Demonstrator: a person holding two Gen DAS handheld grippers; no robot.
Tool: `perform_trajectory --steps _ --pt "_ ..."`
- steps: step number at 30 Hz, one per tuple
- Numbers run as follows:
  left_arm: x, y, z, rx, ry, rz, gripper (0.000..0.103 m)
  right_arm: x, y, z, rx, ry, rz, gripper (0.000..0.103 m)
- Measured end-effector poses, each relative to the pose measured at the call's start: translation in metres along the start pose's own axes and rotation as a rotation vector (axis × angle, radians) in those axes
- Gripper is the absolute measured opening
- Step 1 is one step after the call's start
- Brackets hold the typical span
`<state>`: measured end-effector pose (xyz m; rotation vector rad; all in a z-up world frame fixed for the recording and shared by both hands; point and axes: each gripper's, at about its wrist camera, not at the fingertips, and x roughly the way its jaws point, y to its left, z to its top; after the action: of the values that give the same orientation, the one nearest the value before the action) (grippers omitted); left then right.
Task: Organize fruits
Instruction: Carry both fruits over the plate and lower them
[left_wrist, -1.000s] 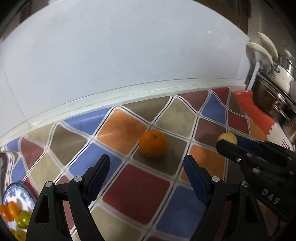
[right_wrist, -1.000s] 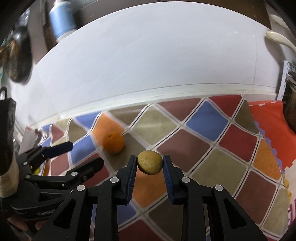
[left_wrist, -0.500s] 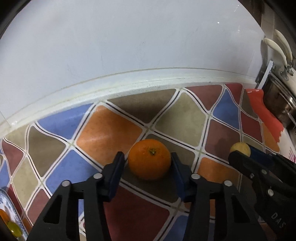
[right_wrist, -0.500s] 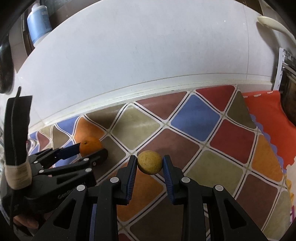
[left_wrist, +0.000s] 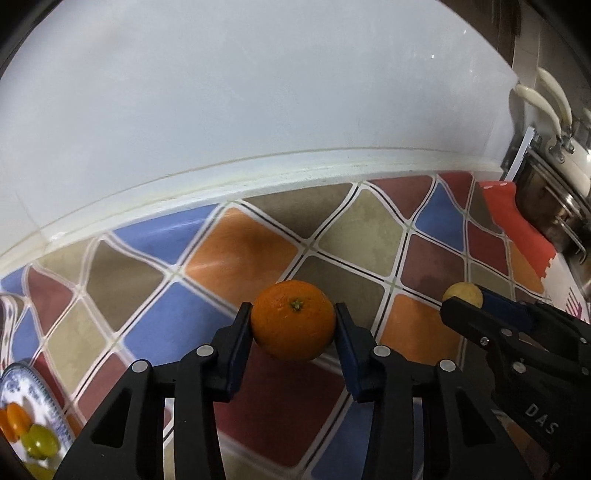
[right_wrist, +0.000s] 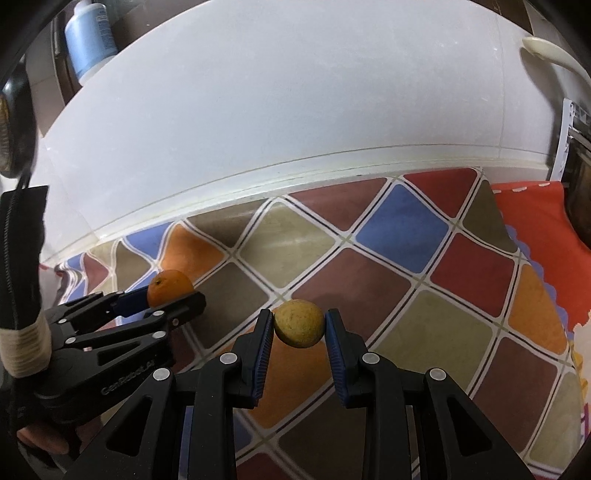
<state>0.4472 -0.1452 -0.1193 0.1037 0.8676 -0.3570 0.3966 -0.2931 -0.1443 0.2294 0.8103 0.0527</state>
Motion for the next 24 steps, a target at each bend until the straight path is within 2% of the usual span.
perform_trajectory --steps 15,24 --pt "-0.097 0.012 -0.027 -0.040 -0.107 0.026 0.042 -0.064 0.050 -0.019 -0.106 -0.022 0.054 0.030" --pt "-0.152 0.030 -0.061 -0.099 -0.150 0.051 0.042 -0.110 0.085 -0.036 -0.176 -0.052 0.086 0.030"
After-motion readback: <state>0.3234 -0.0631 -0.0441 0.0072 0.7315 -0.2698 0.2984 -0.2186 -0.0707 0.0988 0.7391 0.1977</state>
